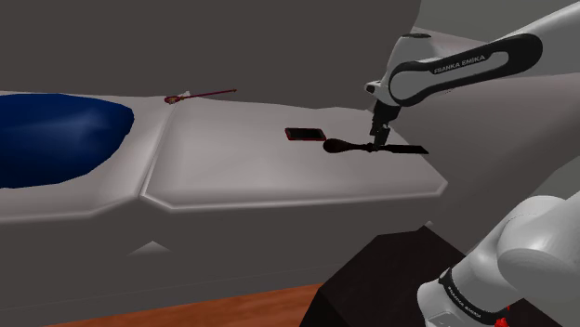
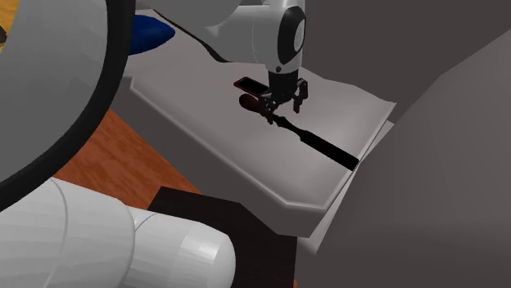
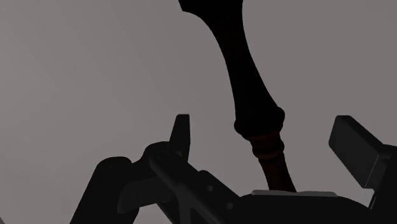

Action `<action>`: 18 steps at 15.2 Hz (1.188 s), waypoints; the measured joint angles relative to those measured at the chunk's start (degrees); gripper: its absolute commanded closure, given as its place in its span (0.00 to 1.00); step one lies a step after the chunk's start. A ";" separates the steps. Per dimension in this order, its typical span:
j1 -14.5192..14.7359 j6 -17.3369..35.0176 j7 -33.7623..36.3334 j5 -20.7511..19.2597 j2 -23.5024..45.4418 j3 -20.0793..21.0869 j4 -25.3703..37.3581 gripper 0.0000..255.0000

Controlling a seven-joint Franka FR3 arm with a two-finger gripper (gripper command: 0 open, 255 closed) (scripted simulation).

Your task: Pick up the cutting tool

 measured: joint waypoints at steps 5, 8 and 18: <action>0.02 3.03 0.15 0.01 1.63 -0.23 -1.41 1.00; 0.02 3.19 0.16 0.00 1.61 -0.23 -1.52 1.00; 0.05 0.62 0.03 0.06 0.48 -0.01 -0.13 1.00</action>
